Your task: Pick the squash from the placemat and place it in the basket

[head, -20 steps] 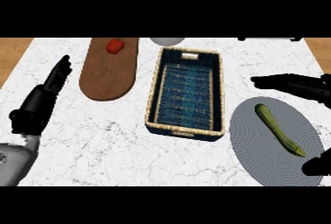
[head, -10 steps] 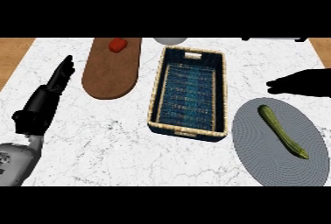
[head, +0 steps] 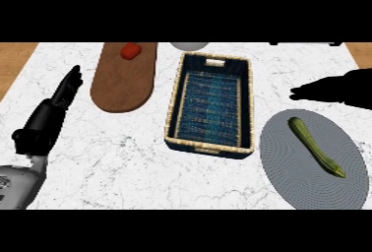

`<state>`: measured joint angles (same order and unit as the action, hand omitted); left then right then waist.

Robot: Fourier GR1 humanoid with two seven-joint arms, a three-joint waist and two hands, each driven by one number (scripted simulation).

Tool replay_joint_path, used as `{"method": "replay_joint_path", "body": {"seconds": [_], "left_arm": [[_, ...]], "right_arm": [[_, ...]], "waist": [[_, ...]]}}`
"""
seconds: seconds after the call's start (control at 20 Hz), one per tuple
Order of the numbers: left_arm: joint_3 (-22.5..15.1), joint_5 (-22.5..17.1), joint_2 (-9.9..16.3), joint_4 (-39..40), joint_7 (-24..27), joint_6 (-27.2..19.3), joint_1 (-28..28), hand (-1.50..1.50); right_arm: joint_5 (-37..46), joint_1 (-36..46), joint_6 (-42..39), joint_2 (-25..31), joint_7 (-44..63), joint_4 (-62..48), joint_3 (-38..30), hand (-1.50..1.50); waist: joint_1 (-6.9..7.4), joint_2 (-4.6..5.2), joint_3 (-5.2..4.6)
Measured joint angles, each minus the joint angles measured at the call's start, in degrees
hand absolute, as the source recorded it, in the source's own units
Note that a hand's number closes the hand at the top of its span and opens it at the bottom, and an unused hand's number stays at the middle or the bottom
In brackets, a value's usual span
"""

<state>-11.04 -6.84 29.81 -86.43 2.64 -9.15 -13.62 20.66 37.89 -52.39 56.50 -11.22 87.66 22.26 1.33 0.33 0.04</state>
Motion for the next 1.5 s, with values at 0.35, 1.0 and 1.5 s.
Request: {"method": "replay_joint_path", "body": {"seconds": [0.35,1.0,1.5], "left_arm": [[1.3,1.2,-0.9,-1.3,-0.6,0.8,1.1,0.0],[4.1,4.0,-3.3,-1.7,-1.4,3.1,2.1,0.0],[7.0,6.4,-5.3,-1.5,-1.0,5.5,2.5,0.0]], "right_arm": [[10.5,-1.2,6.5,-1.8,-6.6,-5.3,6.5,-1.5],[24.8,-3.9,17.5,-7.8,-16.1,-19.0,10.8,-1.5],[32.1,-5.6,23.4,-12.0,-22.4,-25.3,7.8,-1.5]], "waist": [[-0.29,-0.06,0.01],[-0.75,-0.23,-0.01],[-1.07,-0.31,-0.03]]}}
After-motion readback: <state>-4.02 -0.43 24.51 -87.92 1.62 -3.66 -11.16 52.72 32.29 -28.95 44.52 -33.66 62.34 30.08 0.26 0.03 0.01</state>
